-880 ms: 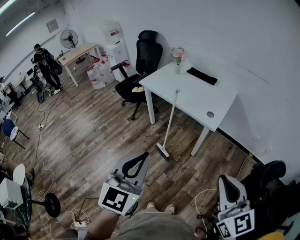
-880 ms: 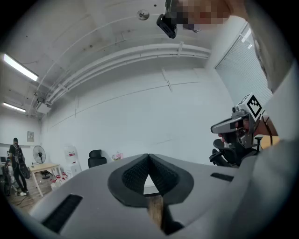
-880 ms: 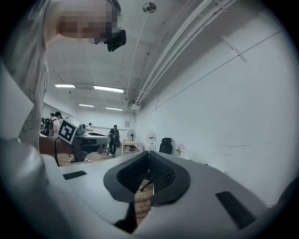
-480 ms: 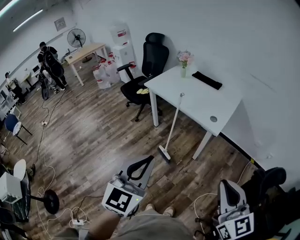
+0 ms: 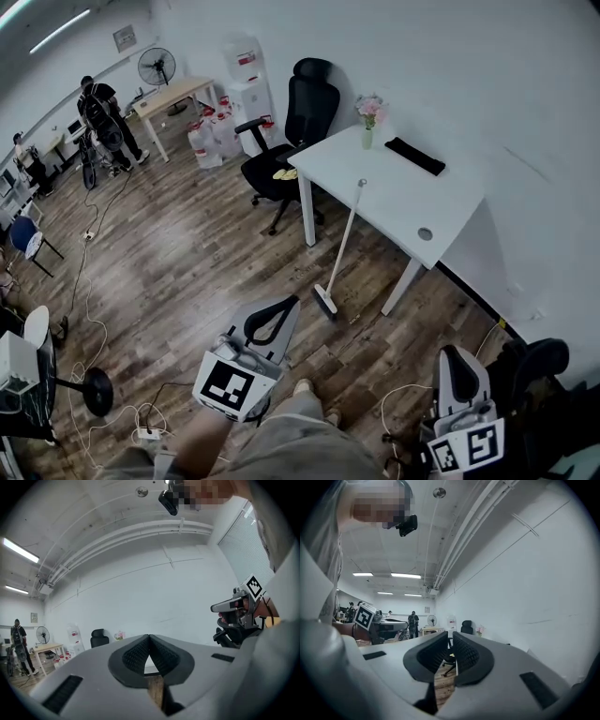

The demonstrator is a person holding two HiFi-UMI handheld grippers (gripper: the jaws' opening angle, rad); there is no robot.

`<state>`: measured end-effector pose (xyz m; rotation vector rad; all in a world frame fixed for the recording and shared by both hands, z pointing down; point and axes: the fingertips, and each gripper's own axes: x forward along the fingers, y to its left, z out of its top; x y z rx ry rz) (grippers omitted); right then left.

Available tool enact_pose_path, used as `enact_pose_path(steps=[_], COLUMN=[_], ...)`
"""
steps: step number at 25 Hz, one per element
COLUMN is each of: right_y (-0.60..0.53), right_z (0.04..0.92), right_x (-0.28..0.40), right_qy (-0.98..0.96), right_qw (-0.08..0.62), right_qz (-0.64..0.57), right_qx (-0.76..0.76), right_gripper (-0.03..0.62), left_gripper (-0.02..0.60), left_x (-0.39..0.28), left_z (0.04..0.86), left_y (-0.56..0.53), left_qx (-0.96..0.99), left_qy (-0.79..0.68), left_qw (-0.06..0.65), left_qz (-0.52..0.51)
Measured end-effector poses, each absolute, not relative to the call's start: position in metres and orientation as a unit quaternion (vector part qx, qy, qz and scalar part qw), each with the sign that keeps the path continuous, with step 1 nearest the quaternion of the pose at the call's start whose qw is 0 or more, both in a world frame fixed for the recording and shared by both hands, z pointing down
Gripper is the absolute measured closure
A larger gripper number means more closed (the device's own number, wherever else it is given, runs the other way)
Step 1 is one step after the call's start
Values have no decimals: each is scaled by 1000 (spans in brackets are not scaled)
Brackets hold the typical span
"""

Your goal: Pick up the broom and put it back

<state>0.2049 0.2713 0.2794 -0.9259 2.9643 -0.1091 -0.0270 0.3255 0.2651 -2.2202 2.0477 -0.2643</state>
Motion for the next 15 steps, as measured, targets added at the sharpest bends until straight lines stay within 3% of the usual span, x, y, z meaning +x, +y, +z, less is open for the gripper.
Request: enact_pose_path(steps=[1,4,7,15], right_y=[269,258,244,189], right_z=[280,282,284,298], right_x=[203,195,187,148], right_qy=[954,955,956,959], right_qw=[19,16,15,-2], right_qz=[-36,-34,-32,-26], right_qx=[-296,-293,-292,-282], right_gripper=[554,462,428,413], left_gripper=[565,565,565,565], left_x=[-30,-40,-51,-87], left_z=[266,271,277,302], left_y=[324,319,312,258], left_qx=[-729,-721,-717,-714], left_qy=[677,685,689,691], left_qw=[53,46,43,39], left_qz=[-88,-91,-95,-105])
